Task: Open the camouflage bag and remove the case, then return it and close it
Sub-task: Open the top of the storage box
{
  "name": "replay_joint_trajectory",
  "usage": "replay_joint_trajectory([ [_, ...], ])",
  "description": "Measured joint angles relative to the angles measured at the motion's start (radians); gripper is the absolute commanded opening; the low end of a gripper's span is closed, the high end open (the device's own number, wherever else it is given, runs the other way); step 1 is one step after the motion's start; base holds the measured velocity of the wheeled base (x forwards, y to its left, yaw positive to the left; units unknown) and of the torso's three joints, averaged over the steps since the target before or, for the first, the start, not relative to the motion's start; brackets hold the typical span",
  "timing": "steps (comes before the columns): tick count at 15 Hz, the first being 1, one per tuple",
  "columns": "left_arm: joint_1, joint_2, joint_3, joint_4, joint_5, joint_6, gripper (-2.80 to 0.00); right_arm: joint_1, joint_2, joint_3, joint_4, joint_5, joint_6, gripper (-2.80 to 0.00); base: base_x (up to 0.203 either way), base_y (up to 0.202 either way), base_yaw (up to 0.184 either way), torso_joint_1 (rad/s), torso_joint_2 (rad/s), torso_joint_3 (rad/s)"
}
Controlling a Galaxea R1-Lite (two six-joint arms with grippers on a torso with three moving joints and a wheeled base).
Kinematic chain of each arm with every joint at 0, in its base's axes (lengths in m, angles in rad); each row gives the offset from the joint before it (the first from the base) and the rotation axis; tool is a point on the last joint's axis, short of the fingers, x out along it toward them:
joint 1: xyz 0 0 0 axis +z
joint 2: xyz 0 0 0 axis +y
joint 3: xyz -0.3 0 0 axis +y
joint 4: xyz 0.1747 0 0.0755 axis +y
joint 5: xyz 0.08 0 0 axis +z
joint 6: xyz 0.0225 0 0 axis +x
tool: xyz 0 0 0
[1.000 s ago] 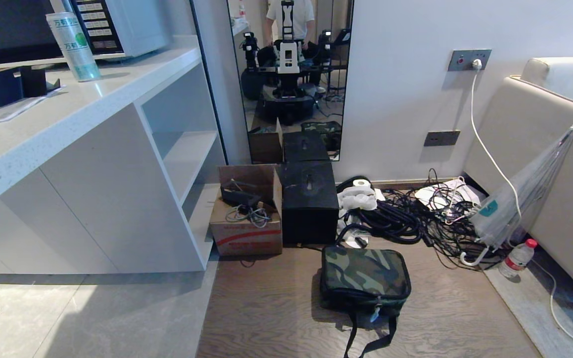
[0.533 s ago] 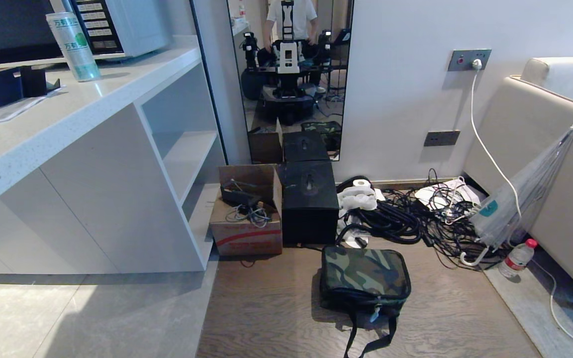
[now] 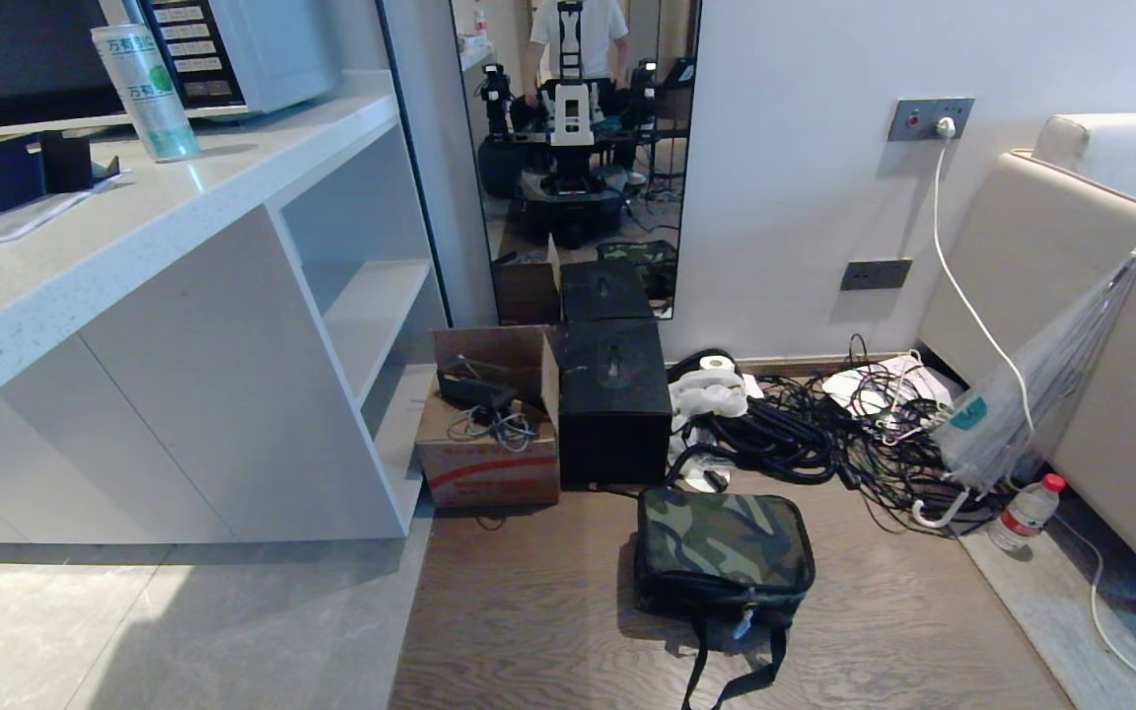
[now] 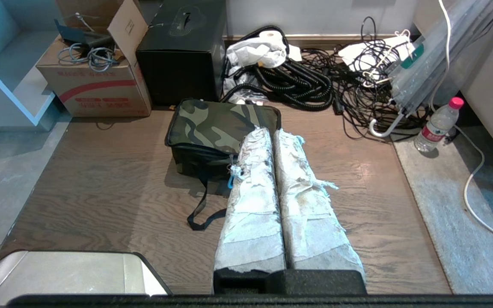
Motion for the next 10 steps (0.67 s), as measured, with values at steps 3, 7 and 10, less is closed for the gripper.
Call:
replay_joint_trajectory([
  [3,0.000,0.000,0.000,0.000,0.000,0.000,-2.80,0.000,0.000,0.000,0.001,0.001,0.000,-2.80,0.000,0.000,0.000,0.001,0.00,-0.014],
  [7,0.000,0.000,0.000,0.000,0.000,0.000,-2.80,0.000,0.000,0.000,0.001,0.000,0.000,-2.80,0.000,0.000,0.000,0.002,0.00,-0.156],
  [10,0.000,0.000,0.000,0.000,0.000,-0.001,-2.80,0.000,0.000,0.000,0.001,0.000,0.000,-2.80,0.000,0.000,0.000,0.002,0.00,-0.192],
])
